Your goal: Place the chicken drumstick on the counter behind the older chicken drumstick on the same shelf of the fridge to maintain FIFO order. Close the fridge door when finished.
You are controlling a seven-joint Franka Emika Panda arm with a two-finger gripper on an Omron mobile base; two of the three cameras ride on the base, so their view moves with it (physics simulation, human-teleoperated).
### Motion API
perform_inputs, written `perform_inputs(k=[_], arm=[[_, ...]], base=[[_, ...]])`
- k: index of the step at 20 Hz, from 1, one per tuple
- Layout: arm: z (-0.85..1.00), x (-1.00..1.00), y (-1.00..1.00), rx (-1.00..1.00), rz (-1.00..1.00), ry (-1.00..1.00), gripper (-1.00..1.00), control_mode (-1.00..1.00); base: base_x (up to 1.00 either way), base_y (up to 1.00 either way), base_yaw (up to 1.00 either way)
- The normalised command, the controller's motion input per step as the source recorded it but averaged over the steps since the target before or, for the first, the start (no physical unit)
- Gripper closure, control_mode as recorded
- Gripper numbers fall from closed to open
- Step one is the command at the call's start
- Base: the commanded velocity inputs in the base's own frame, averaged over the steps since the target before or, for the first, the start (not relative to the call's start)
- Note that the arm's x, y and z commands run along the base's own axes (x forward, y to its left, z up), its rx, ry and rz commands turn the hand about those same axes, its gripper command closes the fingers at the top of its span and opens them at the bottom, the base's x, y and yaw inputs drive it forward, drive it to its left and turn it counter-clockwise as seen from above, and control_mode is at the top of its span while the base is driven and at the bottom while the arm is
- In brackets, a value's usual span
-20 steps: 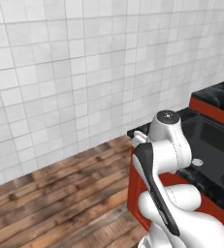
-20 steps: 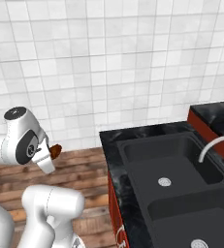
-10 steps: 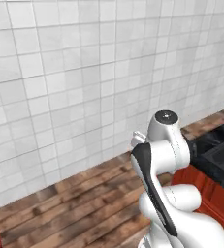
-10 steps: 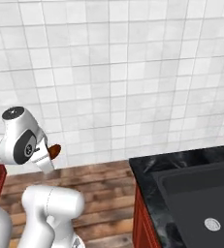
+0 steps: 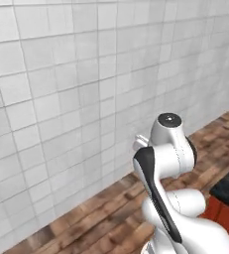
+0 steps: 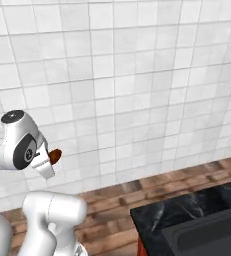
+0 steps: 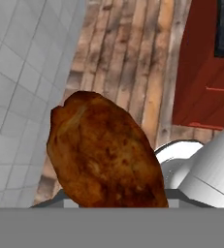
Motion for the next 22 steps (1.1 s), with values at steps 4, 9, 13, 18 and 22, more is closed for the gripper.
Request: perform_inputs(k=[4,9,13,18,22], arm=[[0.0,0.0,0.0,0.0,0.0,0.0,1.0,1.0],[0.0,0.0,0.0,0.0,0.0,0.0,1.0,1.0],[0.0,0.0,0.0,0.0,0.0,0.0,1.0,1.0],[0.0,0.0,0.0,0.0,0.0,0.0,1.0,1.0],[0.0,0.0,0.0,0.0,0.0,0.0,1.0,1.0]], base=[[0.97,0.0,-0.59],[0.67,0.01,-0.77],[0.41,0.14,-0.91],[0.34,0.13,-0.95],[0.36,0.22,-0.92]])
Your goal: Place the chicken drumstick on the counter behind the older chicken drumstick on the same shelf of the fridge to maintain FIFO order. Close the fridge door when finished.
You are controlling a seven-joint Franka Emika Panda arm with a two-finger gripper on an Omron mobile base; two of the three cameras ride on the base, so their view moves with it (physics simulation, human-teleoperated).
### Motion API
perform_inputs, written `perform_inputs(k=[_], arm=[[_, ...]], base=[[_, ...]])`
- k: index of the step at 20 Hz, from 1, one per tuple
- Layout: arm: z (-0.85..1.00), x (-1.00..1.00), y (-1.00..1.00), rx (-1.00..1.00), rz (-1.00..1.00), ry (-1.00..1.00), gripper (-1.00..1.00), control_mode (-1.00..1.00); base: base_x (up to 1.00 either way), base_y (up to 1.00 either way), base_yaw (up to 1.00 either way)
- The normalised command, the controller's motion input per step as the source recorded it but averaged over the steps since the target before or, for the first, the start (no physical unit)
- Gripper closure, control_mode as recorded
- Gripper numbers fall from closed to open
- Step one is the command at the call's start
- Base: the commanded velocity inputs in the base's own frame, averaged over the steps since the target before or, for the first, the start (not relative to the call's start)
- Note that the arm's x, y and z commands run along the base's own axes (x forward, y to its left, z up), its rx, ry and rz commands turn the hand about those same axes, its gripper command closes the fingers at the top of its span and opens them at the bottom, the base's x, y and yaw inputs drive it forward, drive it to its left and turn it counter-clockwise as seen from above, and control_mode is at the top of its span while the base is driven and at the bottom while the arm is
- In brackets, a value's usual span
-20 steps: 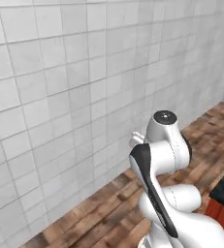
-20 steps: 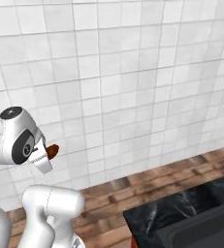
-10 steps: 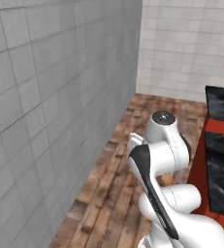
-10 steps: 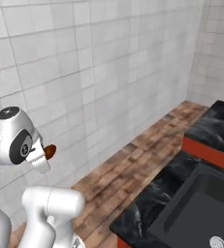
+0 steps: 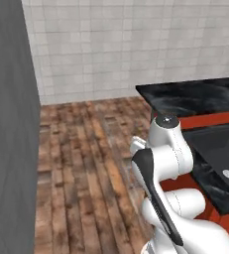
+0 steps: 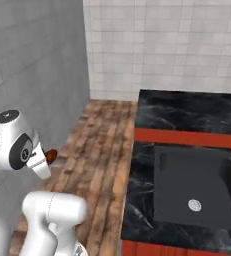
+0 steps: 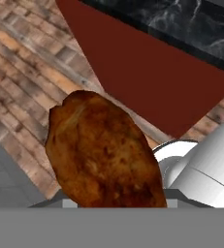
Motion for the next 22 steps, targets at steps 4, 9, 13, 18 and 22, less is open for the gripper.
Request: perform_inputs(k=[4,9,13,18,22], arm=[[0.0,0.0,0.0,0.0,0.0,0.0,1.0,1.0],[0.0,0.0,0.0,0.0,0.0,0.0,1.0,1.0],[0.0,0.0,0.0,0.0,0.0,0.0,1.0,1.0],[0.0,0.0,0.0,0.0,0.0,0.0,1.0,1.0],[0.0,0.0,0.0,0.0,0.0,0.0,1.0,1.0]], base=[[0.62,0.32,-0.86],[0.86,0.56,-0.75],[1.0,1.0,-0.41],[1.0,1.0,-0.21],[0.99,1.0,-0.16]])
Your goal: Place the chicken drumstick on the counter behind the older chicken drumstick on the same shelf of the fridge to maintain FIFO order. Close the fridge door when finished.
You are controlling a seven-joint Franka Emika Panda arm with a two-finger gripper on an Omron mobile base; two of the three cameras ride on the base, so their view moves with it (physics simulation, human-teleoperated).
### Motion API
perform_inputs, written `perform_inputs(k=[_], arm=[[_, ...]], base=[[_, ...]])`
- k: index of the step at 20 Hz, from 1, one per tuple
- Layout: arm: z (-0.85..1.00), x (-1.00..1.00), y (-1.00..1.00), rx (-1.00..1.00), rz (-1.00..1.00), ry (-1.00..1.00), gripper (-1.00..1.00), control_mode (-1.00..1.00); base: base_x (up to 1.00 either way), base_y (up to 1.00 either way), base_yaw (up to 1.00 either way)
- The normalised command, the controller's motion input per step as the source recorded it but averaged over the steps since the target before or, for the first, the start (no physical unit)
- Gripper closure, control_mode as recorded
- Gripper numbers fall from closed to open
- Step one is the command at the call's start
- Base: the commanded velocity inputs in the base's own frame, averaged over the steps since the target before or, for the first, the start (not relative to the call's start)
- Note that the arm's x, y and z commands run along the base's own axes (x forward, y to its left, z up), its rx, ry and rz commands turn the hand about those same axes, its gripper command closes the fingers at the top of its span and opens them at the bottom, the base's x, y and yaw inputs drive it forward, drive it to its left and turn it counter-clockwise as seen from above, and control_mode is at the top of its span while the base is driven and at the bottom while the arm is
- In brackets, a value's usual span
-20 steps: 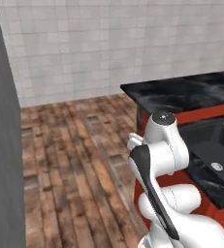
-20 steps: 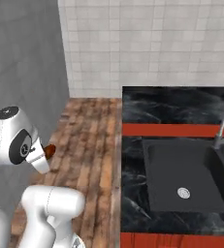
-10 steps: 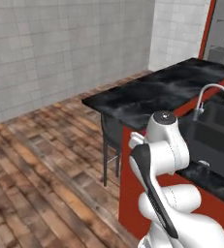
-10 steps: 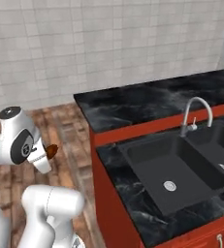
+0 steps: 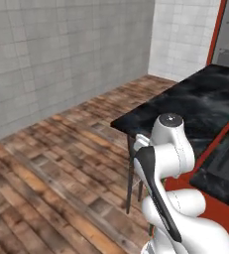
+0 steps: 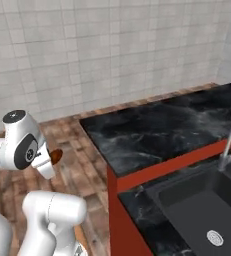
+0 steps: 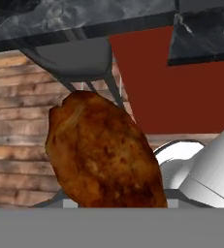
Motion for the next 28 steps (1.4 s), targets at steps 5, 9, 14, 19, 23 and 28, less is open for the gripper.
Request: perform_inputs(k=[5,9,14,19,23,28], arm=[[0.0,0.0,0.0,0.0,0.0,0.0,1.0,1.0],[0.0,0.0,0.0,0.0,0.0,0.0,1.0,1.0],[0.0,0.0,0.0,0.0,0.0,0.0,1.0,1.0],[0.0,0.0,0.0,0.0,0.0,0.0,1.0,1.0],[0.0,0.0,0.0,0.0,0.0,0.0,1.0,1.0],[0.0,0.0,0.0,0.0,0.0,0.0,1.0,1.0]], base=[[0.93,1.0,-0.15],[0.99,1.0,-0.21],[1.0,1.0,-0.36],[1.0,0.89,-0.57],[1.0,0.82,-0.61],[1.0,0.9,-0.58]])
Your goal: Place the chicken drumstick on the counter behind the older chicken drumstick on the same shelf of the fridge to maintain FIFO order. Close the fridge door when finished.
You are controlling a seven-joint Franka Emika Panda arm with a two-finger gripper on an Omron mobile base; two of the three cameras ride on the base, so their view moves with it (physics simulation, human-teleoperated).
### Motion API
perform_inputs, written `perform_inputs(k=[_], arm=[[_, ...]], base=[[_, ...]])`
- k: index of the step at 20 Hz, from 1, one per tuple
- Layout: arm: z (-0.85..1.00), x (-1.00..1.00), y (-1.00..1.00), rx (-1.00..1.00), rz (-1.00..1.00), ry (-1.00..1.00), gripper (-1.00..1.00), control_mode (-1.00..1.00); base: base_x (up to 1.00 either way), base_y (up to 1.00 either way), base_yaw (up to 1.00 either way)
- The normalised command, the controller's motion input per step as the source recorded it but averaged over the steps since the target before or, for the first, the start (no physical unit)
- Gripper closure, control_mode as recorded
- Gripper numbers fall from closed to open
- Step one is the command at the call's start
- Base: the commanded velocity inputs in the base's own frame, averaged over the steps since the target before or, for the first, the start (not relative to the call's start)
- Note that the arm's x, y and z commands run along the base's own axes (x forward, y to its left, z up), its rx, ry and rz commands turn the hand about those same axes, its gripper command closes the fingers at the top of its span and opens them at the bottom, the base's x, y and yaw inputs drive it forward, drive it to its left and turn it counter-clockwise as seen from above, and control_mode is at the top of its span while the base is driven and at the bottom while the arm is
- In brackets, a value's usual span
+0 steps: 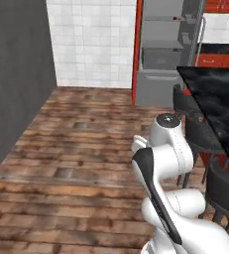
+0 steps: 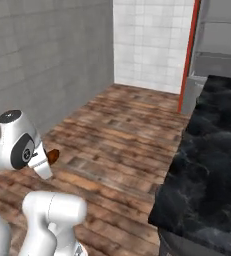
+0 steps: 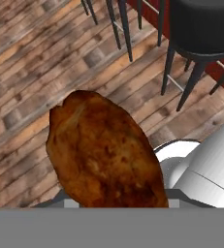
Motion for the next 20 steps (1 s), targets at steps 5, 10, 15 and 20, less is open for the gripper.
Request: perform_inputs(k=[5,10,15,20], arm=[[0.0,0.0,0.0,0.0,0.0,0.0,1.0,1.0],[0.0,0.0,0.0,0.0,0.0,0.0,1.0,1.0],[0.0,0.0,0.0,0.0,0.0,0.0,1.0,1.0],[0.0,0.0,0.0,0.0,0.0,0.0,1.0,1.0]], base=[[1.0,0.92,-0.56],[1.0,0.93,-0.53],[1.0,0.82,-0.51],[1.0,0.65,-0.47]])
